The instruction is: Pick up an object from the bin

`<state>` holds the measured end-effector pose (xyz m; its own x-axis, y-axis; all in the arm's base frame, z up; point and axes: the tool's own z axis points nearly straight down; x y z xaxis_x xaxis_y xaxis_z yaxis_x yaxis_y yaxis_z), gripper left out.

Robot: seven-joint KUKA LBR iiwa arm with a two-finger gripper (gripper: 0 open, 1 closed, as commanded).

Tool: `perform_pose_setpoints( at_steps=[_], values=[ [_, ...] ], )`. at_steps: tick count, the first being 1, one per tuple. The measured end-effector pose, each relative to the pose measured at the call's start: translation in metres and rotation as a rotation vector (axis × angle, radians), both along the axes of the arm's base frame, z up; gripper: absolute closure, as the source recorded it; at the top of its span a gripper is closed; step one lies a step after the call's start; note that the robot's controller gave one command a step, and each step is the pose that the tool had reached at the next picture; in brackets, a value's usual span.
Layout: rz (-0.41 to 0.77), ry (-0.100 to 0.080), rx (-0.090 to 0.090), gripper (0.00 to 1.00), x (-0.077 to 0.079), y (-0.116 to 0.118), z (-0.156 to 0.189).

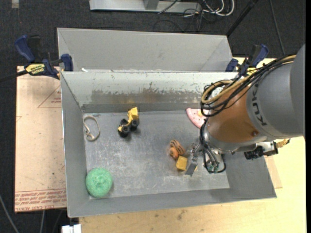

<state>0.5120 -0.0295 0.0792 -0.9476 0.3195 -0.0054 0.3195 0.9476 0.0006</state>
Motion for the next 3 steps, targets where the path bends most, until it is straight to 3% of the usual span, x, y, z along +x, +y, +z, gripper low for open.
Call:
perform_pose_setpoints(
  at_steps=[1,2,3],
  values=[
    [0.082,-0.009,0.000,1.00,0.050,0.019,0.015],
    [0.064,0.003,0.001,1.00,0.011,-0.014,0.101],
    [0.065,0.003,0.001,1.00,0.011,-0.014,0.101]
  ],
)
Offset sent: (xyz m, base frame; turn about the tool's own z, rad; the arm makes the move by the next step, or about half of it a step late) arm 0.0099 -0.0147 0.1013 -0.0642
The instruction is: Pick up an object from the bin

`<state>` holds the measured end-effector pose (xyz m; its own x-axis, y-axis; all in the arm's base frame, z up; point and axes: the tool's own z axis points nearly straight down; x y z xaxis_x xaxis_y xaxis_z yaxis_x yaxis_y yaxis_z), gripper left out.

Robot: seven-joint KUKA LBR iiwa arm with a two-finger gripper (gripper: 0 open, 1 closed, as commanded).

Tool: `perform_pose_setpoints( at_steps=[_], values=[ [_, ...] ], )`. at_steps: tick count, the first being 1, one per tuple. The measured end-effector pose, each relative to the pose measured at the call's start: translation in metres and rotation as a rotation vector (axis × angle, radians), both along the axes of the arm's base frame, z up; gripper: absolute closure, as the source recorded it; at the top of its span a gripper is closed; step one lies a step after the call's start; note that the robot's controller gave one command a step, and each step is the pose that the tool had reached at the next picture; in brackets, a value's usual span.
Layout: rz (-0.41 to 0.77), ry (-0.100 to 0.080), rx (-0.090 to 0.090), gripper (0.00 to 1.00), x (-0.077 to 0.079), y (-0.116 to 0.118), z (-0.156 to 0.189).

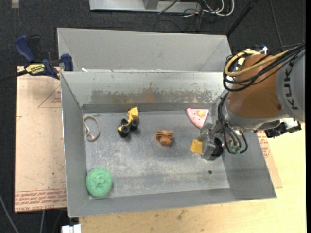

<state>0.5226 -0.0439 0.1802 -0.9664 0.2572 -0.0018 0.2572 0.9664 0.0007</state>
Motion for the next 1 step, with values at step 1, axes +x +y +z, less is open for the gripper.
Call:
perform_pose_setpoints(
  at_steps=[1],
  values=[
    [0.010,0.005,0.001,1.00,0.0045,0.0035,0.0550]
  ],
)
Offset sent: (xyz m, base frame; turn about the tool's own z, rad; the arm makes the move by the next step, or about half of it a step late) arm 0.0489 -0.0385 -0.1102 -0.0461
